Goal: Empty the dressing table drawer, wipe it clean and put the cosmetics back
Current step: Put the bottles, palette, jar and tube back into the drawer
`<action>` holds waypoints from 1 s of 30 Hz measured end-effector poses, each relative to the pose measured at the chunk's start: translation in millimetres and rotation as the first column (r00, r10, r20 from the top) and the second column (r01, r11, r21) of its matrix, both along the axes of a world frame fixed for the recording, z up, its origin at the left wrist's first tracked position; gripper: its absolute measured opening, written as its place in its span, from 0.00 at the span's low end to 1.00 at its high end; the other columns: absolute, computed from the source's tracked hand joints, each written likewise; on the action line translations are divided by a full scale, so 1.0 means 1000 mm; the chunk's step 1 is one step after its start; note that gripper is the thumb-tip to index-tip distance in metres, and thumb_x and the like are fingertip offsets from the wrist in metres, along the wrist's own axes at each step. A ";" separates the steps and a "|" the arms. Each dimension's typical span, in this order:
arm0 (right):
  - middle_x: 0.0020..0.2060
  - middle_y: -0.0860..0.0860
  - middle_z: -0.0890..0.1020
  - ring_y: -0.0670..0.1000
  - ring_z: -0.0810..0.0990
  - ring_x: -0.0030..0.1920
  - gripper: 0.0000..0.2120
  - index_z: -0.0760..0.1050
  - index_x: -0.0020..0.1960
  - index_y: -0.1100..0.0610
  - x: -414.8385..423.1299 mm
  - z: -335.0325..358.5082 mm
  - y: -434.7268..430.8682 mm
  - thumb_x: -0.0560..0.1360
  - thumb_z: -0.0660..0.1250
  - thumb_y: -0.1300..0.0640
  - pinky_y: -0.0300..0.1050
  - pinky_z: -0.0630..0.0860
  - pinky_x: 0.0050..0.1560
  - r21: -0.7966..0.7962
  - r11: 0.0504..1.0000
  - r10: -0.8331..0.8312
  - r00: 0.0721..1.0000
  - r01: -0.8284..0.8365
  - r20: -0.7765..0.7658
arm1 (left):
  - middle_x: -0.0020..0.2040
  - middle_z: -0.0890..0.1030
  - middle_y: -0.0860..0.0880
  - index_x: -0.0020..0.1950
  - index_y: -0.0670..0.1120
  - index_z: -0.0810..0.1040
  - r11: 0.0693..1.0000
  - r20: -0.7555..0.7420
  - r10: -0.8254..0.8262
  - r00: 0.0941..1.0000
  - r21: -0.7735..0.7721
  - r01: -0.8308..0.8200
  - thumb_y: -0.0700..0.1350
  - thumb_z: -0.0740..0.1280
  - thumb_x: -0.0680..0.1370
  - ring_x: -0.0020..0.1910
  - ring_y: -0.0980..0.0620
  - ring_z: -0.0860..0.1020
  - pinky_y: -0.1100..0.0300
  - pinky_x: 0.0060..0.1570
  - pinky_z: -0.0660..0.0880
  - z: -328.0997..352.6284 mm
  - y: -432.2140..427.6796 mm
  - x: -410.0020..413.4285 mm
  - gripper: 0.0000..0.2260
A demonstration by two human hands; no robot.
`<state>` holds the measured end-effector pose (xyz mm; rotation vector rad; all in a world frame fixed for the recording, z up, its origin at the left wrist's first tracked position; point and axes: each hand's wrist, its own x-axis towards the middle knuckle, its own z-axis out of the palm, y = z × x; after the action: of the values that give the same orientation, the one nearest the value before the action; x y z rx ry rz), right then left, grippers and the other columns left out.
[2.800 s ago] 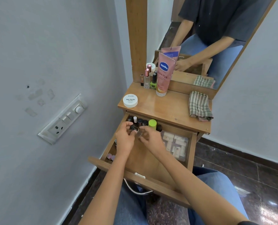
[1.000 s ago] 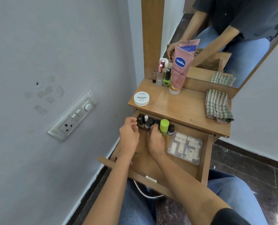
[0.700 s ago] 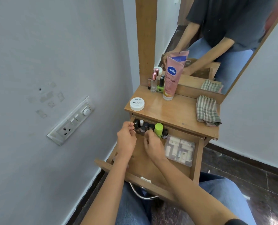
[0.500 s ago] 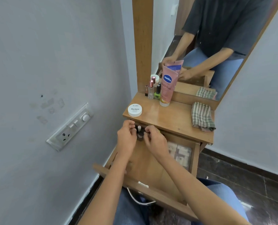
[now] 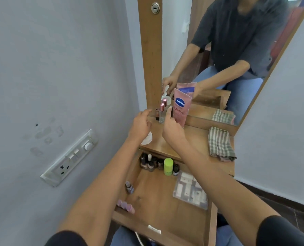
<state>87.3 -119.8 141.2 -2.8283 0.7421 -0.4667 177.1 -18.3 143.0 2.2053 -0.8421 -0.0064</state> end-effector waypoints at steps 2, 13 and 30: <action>0.52 0.61 0.80 0.56 0.83 0.41 0.34 0.39 0.75 0.69 0.010 -0.002 -0.006 0.77 0.56 0.66 0.47 0.80 0.37 -0.110 0.994 -0.025 0.997 0.018 -0.066 | 0.63 0.72 0.41 0.72 0.49 0.67 0.998 0.017 -0.025 1.000 0.064 0.024 0.31 0.60 0.75 0.58 0.43 0.74 0.51 0.60 0.72 -0.002 -0.009 0.017 0.27; 0.48 0.57 0.83 0.49 0.83 0.35 0.29 0.60 0.71 0.70 0.028 -0.014 -0.015 0.73 0.64 0.62 0.40 0.76 0.27 -0.272 0.960 -0.101 0.991 0.073 -0.092 | 0.54 0.72 0.44 0.66 0.53 0.73 0.986 0.091 -0.073 0.993 0.159 0.058 0.35 0.61 0.73 0.54 0.42 0.76 0.47 0.56 0.75 -0.025 -0.040 0.055 0.24; 0.49 0.57 0.78 0.60 0.78 0.49 0.11 0.72 0.55 0.59 0.005 0.017 -0.023 0.73 0.62 0.64 0.48 0.72 0.41 0.151 0.988 -0.021 1.000 0.018 0.016 | 0.39 0.79 0.46 0.44 0.46 0.68 0.995 -0.016 0.063 0.998 -0.070 -0.064 0.40 0.64 0.73 0.40 0.44 0.79 0.47 0.42 0.77 -0.021 -0.041 0.045 0.05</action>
<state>92.2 -143.1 158.0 -2.6756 0.7680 -0.4184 222.1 -59.5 122.1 2.1618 -0.7530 0.0379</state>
